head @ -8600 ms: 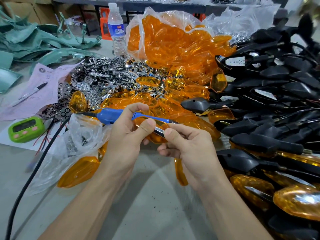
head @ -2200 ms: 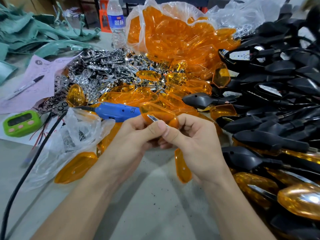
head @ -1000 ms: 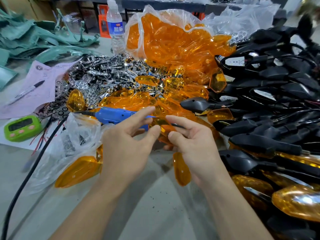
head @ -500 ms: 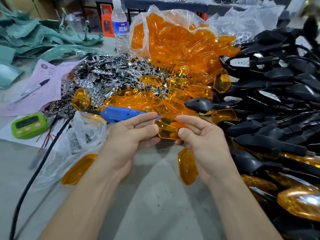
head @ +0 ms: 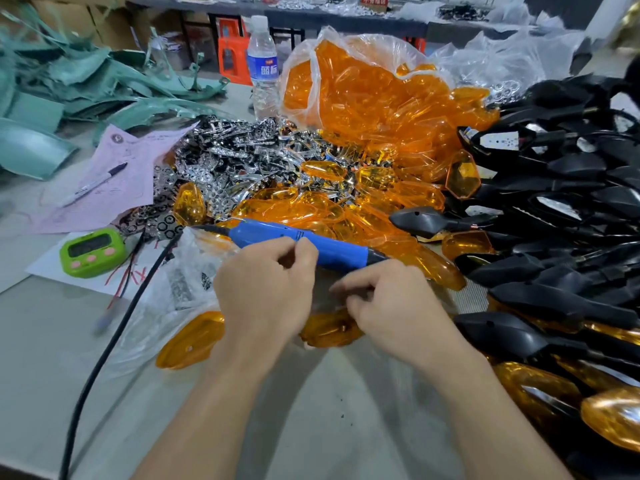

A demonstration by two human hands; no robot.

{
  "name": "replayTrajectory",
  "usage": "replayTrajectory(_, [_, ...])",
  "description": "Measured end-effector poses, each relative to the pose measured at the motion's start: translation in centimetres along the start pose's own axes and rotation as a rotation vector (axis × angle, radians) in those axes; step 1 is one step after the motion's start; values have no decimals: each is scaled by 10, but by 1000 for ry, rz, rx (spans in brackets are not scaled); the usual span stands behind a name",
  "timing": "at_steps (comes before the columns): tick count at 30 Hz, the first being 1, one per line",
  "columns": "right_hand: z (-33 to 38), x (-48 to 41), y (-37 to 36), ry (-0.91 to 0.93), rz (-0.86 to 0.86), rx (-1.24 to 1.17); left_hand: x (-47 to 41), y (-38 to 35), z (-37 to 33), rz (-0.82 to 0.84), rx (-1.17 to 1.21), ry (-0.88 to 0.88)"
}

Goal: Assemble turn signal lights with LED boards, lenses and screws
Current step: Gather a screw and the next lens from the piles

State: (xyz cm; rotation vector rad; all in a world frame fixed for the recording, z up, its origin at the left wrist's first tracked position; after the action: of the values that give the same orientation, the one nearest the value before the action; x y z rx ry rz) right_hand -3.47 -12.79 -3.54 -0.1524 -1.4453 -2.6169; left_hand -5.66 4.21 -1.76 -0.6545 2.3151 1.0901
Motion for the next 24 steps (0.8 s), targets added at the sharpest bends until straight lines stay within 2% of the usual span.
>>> replayTrajectory(4, [31,-21,38,14,-178,-161,-4,17,16,-256,167,103])
replayTrajectory(6, [55,-48,48,30,-213,-181,-9,15,26,-281,226,162])
replayTrajectory(9, [90,-95,37,28,-203,-79,-16,6,36,-168,161,169])
replayTrajectory(12, [131,-129,13,166,-158,133,-20,-3,39,-34,79,144])
replayTrajectory(15, [158,-150,-16,288,-49,376,-17,-8,42,29,-13,117])
replayTrajectory(17, [159,-159,-27,298,-51,453,-17,-9,43,35,-18,116])
replayTrajectory(19, [149,-165,-23,226,-148,320,-17,-8,43,25,-6,124])
replayTrajectory(22, [127,-157,9,129,-344,-61,-18,-4,40,3,-12,128])
replayTrajectory(24, [105,-136,36,84,-464,-357,-19,3,31,-47,-15,64])
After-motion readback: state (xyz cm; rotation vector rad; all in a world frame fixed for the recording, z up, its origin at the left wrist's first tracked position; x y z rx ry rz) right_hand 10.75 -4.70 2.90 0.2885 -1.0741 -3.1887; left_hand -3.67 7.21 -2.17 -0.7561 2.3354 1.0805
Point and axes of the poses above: each hand's wrist, its own x-axis away from the middle knuckle, its own y-axis out of the back of the hand, z = x × y, the point moved 7 cm from there along -x, towards the middle knuckle, and after that the axes turned 15 degrees about -y, right-handed, at the moved point
